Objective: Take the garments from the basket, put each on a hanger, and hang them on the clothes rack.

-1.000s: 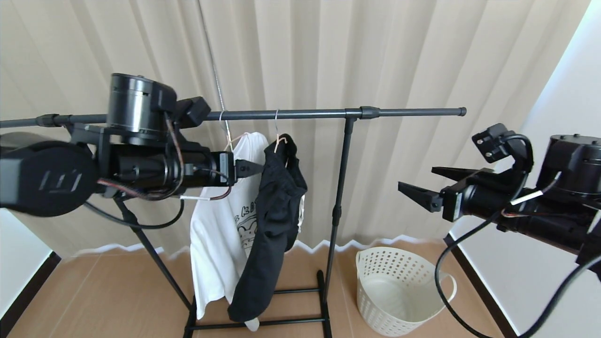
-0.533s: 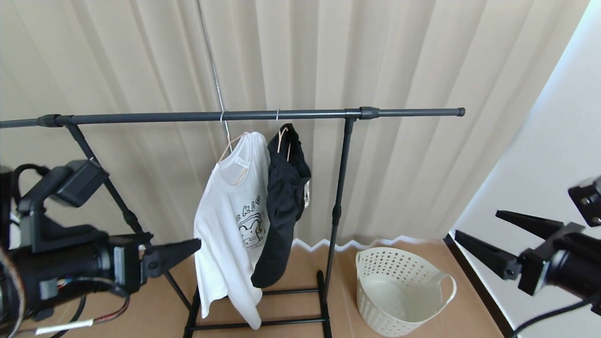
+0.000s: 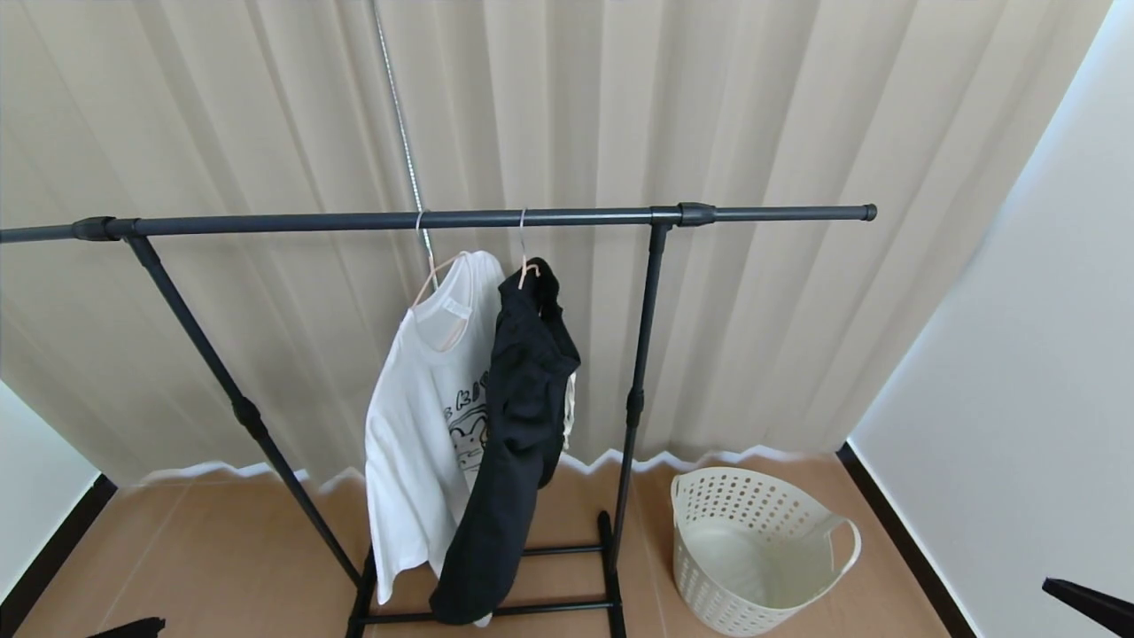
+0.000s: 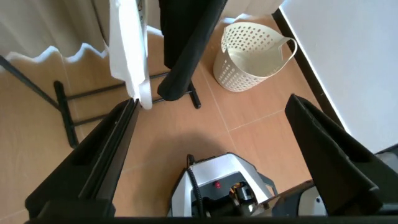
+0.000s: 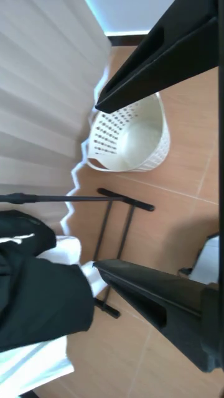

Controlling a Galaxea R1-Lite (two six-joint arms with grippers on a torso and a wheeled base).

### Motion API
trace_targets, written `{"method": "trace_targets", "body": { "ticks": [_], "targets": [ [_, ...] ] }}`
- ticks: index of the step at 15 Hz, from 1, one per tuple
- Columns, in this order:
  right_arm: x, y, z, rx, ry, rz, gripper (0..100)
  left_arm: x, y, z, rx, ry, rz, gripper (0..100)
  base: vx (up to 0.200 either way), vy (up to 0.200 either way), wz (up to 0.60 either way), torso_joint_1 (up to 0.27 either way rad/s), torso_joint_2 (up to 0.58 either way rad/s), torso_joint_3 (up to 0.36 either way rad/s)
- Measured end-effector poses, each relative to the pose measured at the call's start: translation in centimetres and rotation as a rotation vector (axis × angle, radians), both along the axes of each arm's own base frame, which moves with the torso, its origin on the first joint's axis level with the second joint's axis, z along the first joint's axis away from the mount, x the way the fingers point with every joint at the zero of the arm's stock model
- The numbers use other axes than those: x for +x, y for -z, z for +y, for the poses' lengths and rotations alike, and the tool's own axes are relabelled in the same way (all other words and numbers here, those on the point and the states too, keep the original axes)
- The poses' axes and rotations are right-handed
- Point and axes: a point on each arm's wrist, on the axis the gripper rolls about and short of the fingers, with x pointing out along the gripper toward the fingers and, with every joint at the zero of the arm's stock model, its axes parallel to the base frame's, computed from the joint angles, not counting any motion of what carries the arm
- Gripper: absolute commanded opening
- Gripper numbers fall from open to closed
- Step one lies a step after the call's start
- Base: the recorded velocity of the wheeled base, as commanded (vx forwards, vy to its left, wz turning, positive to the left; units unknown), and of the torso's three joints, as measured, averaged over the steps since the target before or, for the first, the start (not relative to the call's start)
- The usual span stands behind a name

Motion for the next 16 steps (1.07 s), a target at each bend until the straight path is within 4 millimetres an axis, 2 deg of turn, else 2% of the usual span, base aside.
{"method": "trace_targets", "body": {
  "ticks": [3,5,11,16],
  "targets": [
    [-3.3,1.8,-1.0,-0.016,0.018,-0.004,100,-2.4,2.8,1.0,0.017,-0.005,0.005,100,0.000,0.000,0.00,0.000,0.00,0.000],
    [-4.4,2.3,-1.5,-0.026,0.093,-0.056,100,-3.4,3.7,1.4,0.013,-0.021,-0.032,100,0.000,0.000,0.00,0.000,0.00,0.000],
    [-6.0,2.5,-1.8,-0.006,0.209,-0.252,100,-5.5,4.5,2.0,0.194,-0.278,-0.258,100,0.000,0.000,0.00,0.000,0.00,0.000],
    [-6.8,2.6,-1.6,-0.007,0.317,-0.355,100,-6.8,5.4,1.9,0.092,-0.374,-0.394,100,0.000,0.000,0.00,0.000,0.00,0.000]
  ]
}}
